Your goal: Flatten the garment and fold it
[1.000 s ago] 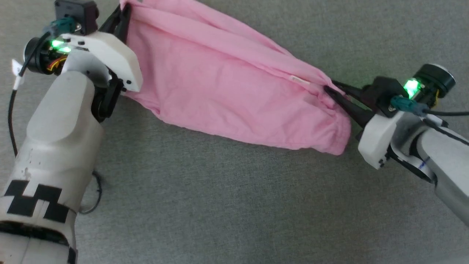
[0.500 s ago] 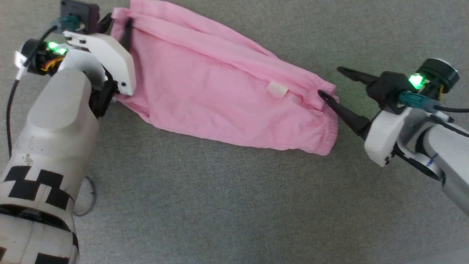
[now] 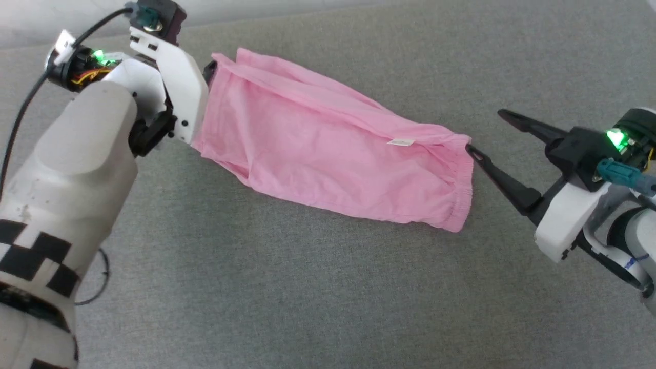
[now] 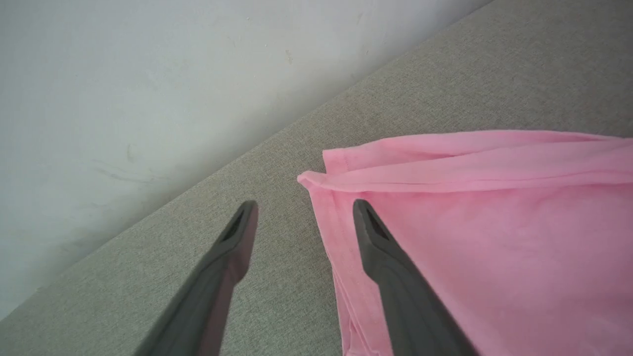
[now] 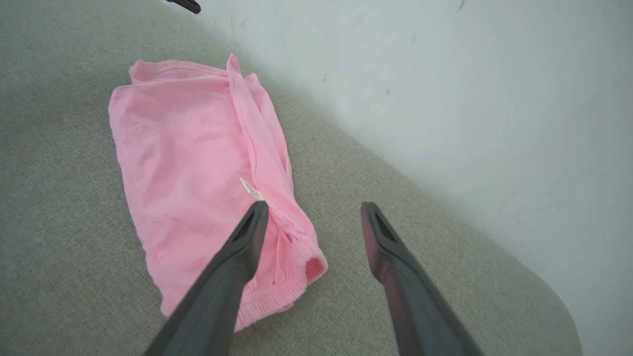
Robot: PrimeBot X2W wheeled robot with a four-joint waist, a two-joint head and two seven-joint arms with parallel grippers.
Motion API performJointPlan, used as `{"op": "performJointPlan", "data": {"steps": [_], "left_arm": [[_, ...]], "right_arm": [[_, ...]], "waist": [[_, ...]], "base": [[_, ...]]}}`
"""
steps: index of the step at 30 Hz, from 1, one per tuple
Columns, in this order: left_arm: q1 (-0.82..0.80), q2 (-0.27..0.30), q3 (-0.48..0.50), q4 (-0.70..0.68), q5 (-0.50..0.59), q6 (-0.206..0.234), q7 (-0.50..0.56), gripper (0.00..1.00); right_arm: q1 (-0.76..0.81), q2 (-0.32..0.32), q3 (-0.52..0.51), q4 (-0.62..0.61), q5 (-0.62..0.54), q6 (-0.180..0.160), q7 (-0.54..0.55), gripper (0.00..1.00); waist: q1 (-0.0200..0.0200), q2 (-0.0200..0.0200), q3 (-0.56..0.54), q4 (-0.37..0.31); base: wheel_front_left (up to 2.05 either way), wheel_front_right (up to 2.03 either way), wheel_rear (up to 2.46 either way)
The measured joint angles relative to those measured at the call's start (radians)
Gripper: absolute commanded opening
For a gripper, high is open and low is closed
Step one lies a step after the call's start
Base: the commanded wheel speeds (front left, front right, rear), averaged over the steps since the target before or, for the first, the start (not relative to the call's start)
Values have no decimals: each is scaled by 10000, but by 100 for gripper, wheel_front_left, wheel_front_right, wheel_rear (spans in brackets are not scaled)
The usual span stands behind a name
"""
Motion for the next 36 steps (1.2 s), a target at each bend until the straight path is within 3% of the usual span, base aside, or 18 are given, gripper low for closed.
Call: {"op": "performJointPlan", "data": {"steps": [10, 14, 22, 23, 24, 25, 31, 36], "left_arm": [[-308, 1273, -1990, -1764, -2197, 0, 4013, 100], [-297, 1582, -2512, -1981, -2612, 0, 4821, 100], [-171, 1739, -2915, -1580, -3156, 0, 5442, 100], [-214, 1776, -2997, -1599, -3160, 0, 5574, 94], [-280, 1827, -3070, -1626, -3187, 0, 5647, 18], [-318, 1873, -3120, -1649, -3244, 0, 5657, 0], [-322, 1864, -3536, -1931, -3528, 0, 5340, 0], [-231, 1854, -3789, -2023, -3659, 0, 4934, 0]], "right_arm": [[646, 305, -474, -669, -255, 0, 481, 100], [737, 497, -468, -662, -255, 0, 585, 100], [597, 846, -270, -303, -188, 0, 569, 100], [510, 878, -236, -272, -136, 0, 569, 100], [416, 905, -251, -230, -73, 0, 569, 100], [296, 911, -244, -167, 21, 0, 587, 100], [-588, 780, -192, -102, 1281, 0, 1285, 100], [-1535, 395, 59, 88, 2731, -2, 3446, 100]], "waist": [[0, 0, -139, -232], [0, 0, 35, -484], [1, 0, 499, -924], [0, 0, 535, -978], [-1, 0, 565, -1026], [0, 0, 586, -1069], [2, 0, 386, -1062], [1, 0, 45, -917]], "base": [[0, 0, 0], [0, 0, 0], [0, 0, 0], [0, 0, 0], [0, 0, 0], [0, 0, 0], [0, 0, 0], [0, 0, 0]]}}
